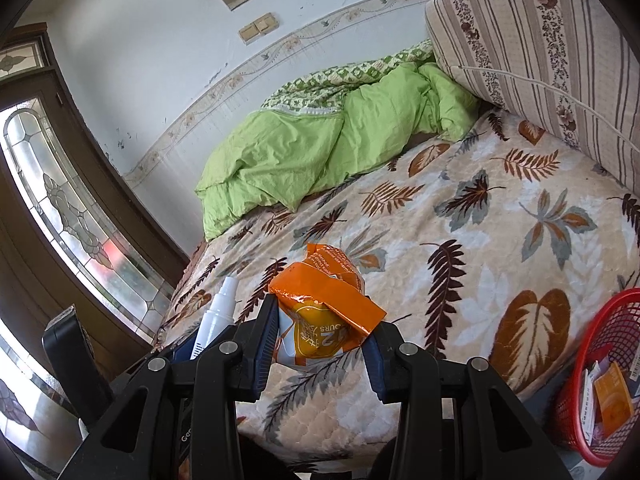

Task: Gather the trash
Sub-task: 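Lift the wrapper in the right tool while the left tool lifts the spray bottle, then carry both items over the red basket and open both tools to drop them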

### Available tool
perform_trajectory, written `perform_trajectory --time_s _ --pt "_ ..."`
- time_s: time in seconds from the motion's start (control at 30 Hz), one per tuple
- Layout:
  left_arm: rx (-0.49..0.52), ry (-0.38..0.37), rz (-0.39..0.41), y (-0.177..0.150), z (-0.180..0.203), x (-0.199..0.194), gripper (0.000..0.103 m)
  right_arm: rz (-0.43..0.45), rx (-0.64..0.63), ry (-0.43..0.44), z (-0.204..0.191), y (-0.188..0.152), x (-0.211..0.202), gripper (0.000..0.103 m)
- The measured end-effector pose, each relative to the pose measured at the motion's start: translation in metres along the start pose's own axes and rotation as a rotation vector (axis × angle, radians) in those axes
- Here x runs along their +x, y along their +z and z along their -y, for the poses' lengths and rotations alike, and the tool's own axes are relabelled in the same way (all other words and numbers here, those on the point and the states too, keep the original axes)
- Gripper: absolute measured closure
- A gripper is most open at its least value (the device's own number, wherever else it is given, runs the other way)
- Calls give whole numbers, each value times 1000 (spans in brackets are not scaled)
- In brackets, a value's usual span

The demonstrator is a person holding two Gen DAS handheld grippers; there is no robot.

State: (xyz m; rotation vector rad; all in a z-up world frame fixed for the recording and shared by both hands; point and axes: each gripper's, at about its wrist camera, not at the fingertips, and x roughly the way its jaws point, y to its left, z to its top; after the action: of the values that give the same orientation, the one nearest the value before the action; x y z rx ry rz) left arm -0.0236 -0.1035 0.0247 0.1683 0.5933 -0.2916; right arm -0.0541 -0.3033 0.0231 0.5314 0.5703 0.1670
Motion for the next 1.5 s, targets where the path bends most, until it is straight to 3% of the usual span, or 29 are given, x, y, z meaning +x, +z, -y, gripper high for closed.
perform_trajectory --time_s 0.5,0.9,1.07,1.27,1.5 --pt "-18 -35 -91 -2 -9 51 74 -62 38 -41 20 9 42 62" --pt "44 -82 -97 8 21 55 74 -45 109 -93 61 10 22 62" --pt "123 -174 -81 16 57 46 74 -6 157 -138 88 13 -11 62" --pt "227 -364 -88 25 126 31 74 80 234 -257 137 8 -81 62" --pt "294 -640 -217 24 219 33 74 153 360 -417 199 -11 -155 61"
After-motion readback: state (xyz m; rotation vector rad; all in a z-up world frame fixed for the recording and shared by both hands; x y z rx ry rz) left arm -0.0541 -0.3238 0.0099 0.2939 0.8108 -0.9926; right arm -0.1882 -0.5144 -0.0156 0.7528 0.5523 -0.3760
